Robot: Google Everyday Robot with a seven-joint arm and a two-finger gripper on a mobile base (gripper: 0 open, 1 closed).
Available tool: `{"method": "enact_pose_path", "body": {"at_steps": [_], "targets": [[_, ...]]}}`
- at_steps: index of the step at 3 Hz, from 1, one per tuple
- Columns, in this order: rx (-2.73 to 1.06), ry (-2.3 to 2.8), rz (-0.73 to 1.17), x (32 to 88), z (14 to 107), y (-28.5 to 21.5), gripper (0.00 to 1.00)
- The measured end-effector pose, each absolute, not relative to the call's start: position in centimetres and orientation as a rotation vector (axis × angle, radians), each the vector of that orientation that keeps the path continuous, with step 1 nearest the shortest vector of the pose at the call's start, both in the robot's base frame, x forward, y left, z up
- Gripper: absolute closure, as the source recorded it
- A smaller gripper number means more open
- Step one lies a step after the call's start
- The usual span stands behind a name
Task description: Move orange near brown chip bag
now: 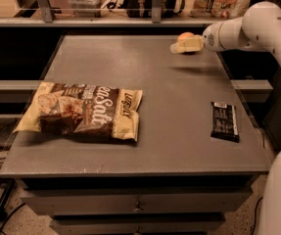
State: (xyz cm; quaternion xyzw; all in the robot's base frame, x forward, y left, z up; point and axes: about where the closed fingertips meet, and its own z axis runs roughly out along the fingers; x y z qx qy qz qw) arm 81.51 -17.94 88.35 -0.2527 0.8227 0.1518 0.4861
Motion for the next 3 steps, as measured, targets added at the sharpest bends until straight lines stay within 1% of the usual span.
{"method": "enact_pose_path", "body": {"at_steps": [1,2,3], "targets": [[-0.582,2.004,0.37,83.2,87.0,-18.3,0.0],[-0.559,1.992,0.381,85.0,86.1,-18.1,0.17],[-0.578,1.969,0.394,86.0,85.8,-17.0,0.4]]}}
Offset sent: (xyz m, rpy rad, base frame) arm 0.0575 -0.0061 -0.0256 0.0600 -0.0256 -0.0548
